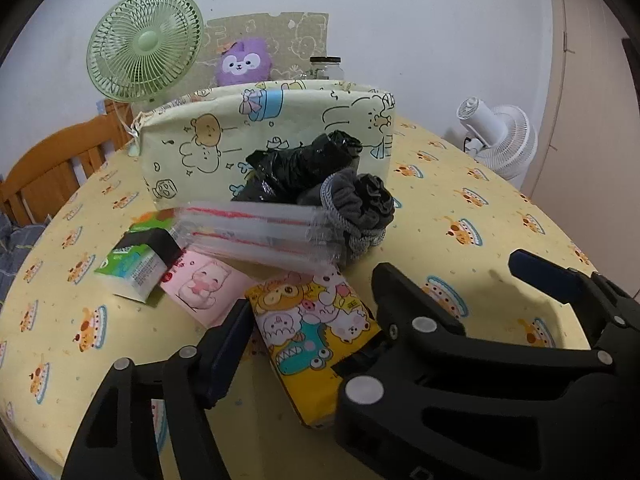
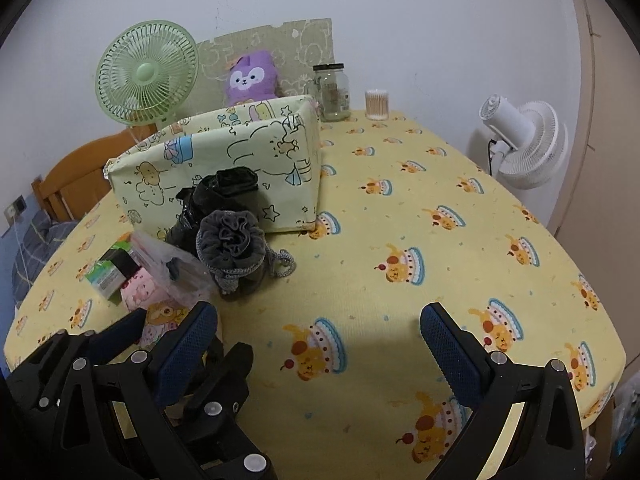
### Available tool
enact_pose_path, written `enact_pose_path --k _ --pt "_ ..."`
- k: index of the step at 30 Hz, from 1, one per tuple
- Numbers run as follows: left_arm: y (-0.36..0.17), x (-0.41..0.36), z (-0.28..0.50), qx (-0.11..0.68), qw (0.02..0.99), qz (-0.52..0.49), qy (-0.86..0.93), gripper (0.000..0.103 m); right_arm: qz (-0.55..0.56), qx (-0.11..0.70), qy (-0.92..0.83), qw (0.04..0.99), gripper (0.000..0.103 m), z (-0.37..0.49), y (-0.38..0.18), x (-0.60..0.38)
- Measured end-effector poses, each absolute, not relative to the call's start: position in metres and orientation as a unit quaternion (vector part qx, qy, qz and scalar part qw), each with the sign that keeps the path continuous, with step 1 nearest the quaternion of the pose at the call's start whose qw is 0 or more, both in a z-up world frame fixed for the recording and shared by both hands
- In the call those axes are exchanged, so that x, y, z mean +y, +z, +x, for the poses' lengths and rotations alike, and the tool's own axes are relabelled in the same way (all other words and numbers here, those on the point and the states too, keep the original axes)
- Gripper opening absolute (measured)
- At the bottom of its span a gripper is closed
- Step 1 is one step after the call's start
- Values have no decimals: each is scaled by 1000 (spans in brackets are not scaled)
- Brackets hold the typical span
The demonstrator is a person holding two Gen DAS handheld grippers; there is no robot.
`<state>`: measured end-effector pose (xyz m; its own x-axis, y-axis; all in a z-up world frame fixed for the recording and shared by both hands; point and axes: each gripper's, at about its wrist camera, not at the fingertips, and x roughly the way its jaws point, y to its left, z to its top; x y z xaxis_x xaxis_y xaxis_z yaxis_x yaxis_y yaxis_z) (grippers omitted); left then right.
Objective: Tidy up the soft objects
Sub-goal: 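Close the left tool on the cartoon-print pouch, then lift the pouch with the left tool while the right tool grasps the grey scrunchie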
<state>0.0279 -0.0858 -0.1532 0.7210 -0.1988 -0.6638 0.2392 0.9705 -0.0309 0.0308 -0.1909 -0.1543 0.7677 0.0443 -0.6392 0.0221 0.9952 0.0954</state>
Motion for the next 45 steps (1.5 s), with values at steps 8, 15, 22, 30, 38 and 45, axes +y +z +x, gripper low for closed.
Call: enact_pose_path --k 8,15,22,30,38,45 --pt "-148 -81 21 349 930 29 -113 57 56 337 26 939 103 29 -152 -187" --pt "-142 -73 17 339 935 32 -98 49 53 329 39 942 103 28 -146 -177" --pt "-149 -62 31 358 929 27 -92 59 31 330 30 943 98 37 -147 -165" --pt "-155 -63 44 372 923 17 -95 57 28 332 27 942 93 55 -149 -165" --pt "-155 -62 50 372 923 18 -94 49 33 352 55 934 79 73 -153 -163" --pt "-153 -62 53 372 923 14 -98 48 41 354 66 932 41 77 -152 -162"
